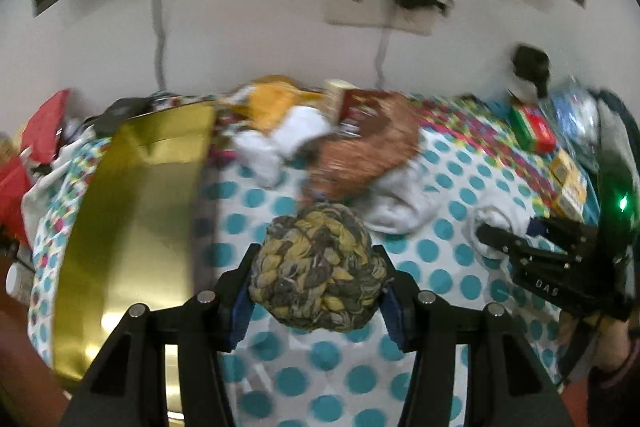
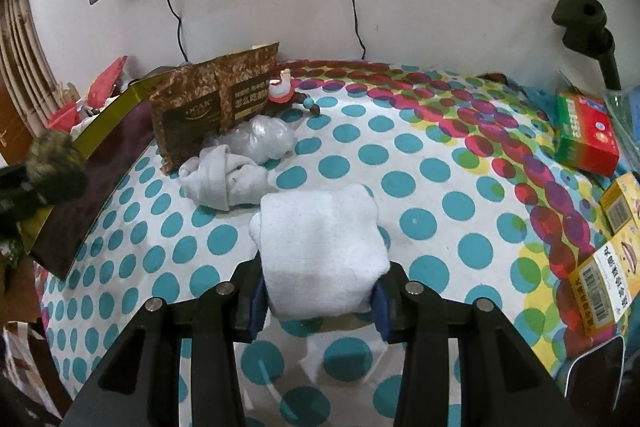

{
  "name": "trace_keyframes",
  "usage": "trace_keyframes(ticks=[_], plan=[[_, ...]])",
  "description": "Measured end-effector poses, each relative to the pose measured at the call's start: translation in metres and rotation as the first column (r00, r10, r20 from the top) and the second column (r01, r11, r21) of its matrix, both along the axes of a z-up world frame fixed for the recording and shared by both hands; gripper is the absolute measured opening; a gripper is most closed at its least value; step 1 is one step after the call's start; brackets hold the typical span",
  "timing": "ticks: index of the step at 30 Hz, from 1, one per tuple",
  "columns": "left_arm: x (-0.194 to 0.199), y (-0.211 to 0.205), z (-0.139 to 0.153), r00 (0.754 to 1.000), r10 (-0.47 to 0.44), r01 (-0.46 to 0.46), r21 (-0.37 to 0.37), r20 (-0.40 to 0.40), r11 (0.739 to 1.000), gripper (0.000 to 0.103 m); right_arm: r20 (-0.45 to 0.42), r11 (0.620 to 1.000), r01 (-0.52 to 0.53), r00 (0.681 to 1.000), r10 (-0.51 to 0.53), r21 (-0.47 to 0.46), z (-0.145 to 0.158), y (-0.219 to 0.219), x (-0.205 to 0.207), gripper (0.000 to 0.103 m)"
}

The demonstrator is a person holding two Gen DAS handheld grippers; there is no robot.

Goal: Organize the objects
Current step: 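Carry the rope ball into the gold tin tray and open the left gripper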

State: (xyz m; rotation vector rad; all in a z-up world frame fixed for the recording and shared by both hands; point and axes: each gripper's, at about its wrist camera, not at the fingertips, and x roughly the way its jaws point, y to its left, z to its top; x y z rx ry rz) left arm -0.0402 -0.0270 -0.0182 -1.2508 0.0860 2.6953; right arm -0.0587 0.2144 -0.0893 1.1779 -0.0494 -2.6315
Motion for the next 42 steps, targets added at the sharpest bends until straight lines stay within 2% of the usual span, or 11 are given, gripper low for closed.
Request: trace_keyframes(ticks=[8, 12, 15, 18, 23, 26, 29, 39, 42], plan=[[-0.014, -0.088, 0.031, 0.987, 0.158, -0.158, -0.007, -0.02, 0.987, 0.054, 0.005, 0.999, 0.052, 0.999, -0.052, 0.008, -0.002, 0.003, -0.007, 0.039], [-0.035, -0.113, 0.032, 0.984, 0.177, -0.178, -0.048, -0.019, 0.983, 0.054, 0.024, 0.998, 0.057, 0.998, -0.057, 0.024, -0.005, 0.002, -0.009, 0.039], [-0.057, -0.124, 0.026, 0.987, 0.16, -0.16, -0.014, 0.027, 0.987, 0.054, 0.019, 0.997, 0.056, 0.998, -0.057, 0.049, -0.005, -0.001, -0.009, 0.039], [-0.081, -0.128, 0.02, 0.989, 0.143, -0.143, -0.004, 0.044, 0.99, 0.054, 0.023, 0.997, 0.056, 0.998, -0.058, 0.056, -0.006, -0.001, -0.01, 0.04], [-0.127, -0.129, -0.002, 0.985, 0.153, -0.148, -0.069, 0.077, 0.987, 0.055, 0.032, 0.997, 0.058, 0.998, -0.06, 0.06, -0.008, -0.001, -0.01, 0.042], [-0.15, -0.131, -0.021, 0.978, 0.162, -0.151, -0.088, 0.128, 0.985, 0.055, 0.043, 0.997, 0.054, 0.997, -0.057, 0.063, -0.01, -0.002, -0.012, 0.043], [-0.169, -0.136, -0.038, 0.969, 0.179, -0.172, -0.056, 0.172, 0.984, 0.055, 0.041, 0.996, 0.057, 0.997, -0.06, 0.064, -0.01, -0.001, -0.011, 0.043], [-0.196, -0.143, -0.057, 0.964, 0.199, -0.185, -0.093, 0.178, 0.978, 0.055, 0.043, 0.996, 0.058, 0.997, -0.061, 0.064, -0.011, -0.003, -0.011, 0.043], [-0.198, -0.145, -0.062, 0.96, 0.202, -0.19, -0.079, 0.193, 0.979, 0.055, 0.043, 0.996, 0.058, 0.997, -0.061, 0.065, -0.011, -0.003, -0.011, 0.044]])
